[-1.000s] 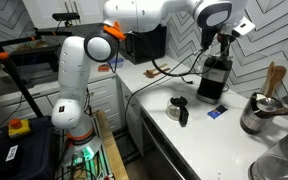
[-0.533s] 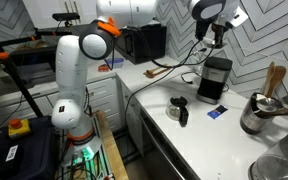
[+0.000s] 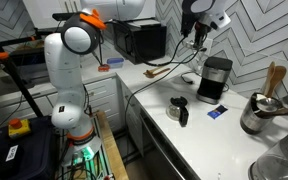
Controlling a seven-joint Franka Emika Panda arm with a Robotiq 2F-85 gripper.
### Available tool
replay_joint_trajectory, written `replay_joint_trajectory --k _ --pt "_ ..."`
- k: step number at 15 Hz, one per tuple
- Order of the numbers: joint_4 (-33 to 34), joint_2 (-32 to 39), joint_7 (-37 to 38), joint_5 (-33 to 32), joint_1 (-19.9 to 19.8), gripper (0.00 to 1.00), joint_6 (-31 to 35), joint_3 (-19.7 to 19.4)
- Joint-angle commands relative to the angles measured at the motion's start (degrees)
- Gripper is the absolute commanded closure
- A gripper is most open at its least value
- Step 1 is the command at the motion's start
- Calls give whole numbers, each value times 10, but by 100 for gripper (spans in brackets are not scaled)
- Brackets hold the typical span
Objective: Pick up the silver bowl from the top of the coffee maker and put it on the kitchen counter, open the black lid at the top of the coffee maker
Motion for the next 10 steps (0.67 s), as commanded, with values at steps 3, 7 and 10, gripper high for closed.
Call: replay_joint_trajectory --k 3,7,10 --pt "-42 -26 -27 -11 3 98 -23 -10" --pt "-66 -41 -34 -15 3 98 -22 -13" --pt "-90 -45 -32 -20 2 100 -19 -15"
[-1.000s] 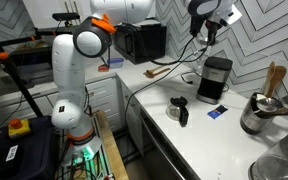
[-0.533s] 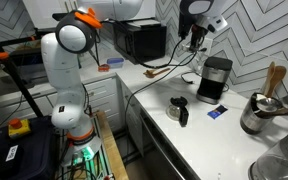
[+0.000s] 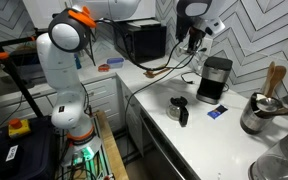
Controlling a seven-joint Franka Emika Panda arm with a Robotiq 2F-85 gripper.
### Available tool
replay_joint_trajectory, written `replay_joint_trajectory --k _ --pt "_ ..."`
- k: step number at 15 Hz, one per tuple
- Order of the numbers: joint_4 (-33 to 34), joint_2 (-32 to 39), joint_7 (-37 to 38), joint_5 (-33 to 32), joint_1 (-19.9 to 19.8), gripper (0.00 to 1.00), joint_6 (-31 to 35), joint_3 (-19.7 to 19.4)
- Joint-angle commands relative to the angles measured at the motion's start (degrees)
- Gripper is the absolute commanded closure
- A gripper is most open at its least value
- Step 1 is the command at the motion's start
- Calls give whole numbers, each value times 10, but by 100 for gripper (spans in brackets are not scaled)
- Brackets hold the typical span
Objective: Pick up the silver bowl from the top of the coffee maker and put it on the kitchen counter, open the black lid at the top of the coffee maker
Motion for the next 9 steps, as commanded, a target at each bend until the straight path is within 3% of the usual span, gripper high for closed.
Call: replay_joint_trajectory --k 1,9 --pt "-33 -1 -3 -3 3 100 4 -9" --pt "-182 -12 -49 -14 11 100 30 -9"
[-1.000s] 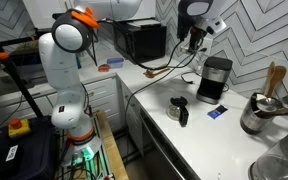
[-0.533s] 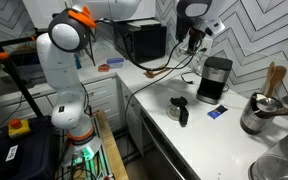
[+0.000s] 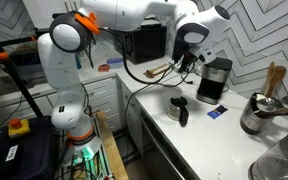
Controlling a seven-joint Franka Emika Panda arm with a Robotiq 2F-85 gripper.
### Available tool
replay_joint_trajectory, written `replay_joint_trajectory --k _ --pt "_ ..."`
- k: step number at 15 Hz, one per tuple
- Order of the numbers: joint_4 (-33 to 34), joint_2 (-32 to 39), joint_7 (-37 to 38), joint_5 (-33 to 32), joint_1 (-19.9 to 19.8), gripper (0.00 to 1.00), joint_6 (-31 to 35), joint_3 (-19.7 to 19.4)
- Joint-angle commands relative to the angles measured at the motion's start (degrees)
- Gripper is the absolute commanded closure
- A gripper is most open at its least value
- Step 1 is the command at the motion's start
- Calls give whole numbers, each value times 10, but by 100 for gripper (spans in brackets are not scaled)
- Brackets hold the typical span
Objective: Pick up the silver bowl from the top of the coffee maker and put it on the kitchen counter, open the black lid at the top of the coffee maker
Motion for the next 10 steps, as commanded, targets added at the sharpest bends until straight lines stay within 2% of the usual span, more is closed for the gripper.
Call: replay_joint_trajectory --k 1,5,10 --pt "-76 -17 -35 -25 14 100 42 1" --pt "-122 -10 -75 -52 27 100 120 10" --pt "-163 0 -114 -52 38 100 192 20"
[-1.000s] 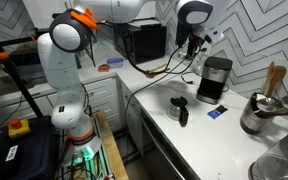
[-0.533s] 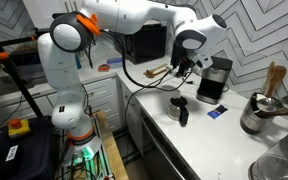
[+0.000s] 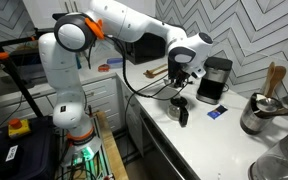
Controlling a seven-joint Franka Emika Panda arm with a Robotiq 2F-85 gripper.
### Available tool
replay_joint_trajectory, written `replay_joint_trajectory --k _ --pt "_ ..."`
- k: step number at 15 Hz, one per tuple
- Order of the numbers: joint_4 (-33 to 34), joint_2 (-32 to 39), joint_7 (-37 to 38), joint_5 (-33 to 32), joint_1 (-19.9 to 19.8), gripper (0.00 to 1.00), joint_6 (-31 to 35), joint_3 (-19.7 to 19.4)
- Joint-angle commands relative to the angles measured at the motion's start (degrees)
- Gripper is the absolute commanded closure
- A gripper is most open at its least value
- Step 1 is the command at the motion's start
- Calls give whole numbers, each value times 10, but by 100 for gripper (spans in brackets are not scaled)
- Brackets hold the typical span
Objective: Pick up the silver bowl from the top of the coffee maker and put it on the kitchen counter, open the black lid at the top of the coffee maker
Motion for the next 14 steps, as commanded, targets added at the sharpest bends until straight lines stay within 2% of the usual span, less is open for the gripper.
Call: replay_joint_trajectory --k 1,8,14 --pt "-37 -1 -27 -10 8 100 53 5" --pt "-70 21 -30 3 20 100 176 19" --pt "-73 31 -40 16 20 100 202 28"
